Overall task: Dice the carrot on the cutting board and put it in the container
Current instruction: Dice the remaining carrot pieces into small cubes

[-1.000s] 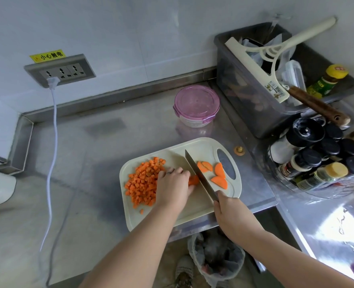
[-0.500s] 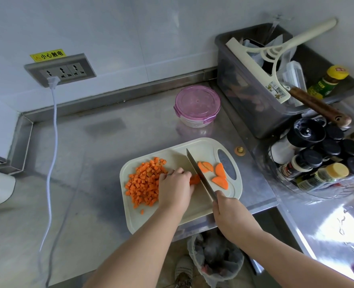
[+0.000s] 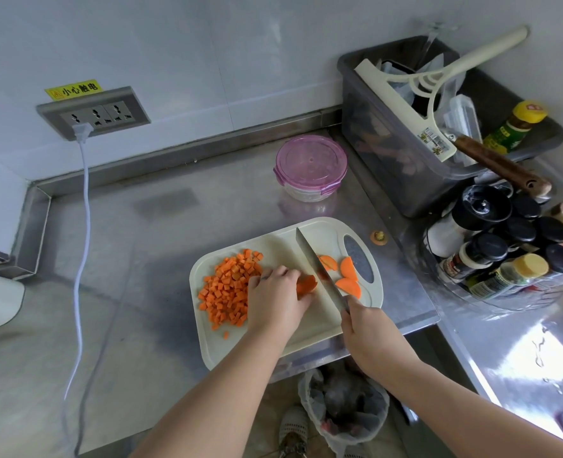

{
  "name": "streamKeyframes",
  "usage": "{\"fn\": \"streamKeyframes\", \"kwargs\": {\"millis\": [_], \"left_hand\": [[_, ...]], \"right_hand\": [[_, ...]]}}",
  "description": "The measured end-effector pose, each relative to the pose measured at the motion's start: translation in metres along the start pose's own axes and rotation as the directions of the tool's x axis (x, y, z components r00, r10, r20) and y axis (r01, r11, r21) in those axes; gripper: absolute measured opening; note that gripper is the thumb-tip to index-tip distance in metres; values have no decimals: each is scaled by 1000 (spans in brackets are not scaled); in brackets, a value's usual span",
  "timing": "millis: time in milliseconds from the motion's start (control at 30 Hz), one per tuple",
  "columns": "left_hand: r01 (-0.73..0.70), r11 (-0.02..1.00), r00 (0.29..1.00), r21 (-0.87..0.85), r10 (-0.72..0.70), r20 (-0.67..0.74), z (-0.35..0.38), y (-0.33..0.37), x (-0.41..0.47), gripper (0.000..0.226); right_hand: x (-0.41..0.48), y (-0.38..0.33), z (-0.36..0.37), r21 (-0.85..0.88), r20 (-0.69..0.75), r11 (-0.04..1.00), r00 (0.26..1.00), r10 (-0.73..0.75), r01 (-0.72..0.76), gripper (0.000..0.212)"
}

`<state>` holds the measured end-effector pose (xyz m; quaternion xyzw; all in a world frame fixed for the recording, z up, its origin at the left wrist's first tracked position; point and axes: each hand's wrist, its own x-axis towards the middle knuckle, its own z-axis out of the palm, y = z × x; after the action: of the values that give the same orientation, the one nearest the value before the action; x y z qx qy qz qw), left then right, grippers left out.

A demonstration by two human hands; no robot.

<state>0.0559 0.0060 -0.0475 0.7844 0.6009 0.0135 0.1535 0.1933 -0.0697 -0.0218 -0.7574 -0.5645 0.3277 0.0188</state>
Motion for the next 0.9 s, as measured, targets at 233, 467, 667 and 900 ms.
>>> {"fn": "streamKeyframes", "kwargs": {"millis": [233,467,667,900], "left_hand": [[31,999,996,-43,-35,-88,2,0,-3,32],[22,1000,995,-21,-24,-100,5,0,-1,28],[1,1000,995,15,1,-102,4,-1,-1,25],[1,1000,996,13,0,-91,3,1,-1,24]], "right_hand": [[-8,-1,1,-49,-27,997,998,-64,63,24],[-8,-3,4,-114,8,992,999,-48,49,31],[-9,-6,5,-174,46,982,997,-64,71,42],[-7,-9,0,-163,91,986,996,-12,27,44]]}}
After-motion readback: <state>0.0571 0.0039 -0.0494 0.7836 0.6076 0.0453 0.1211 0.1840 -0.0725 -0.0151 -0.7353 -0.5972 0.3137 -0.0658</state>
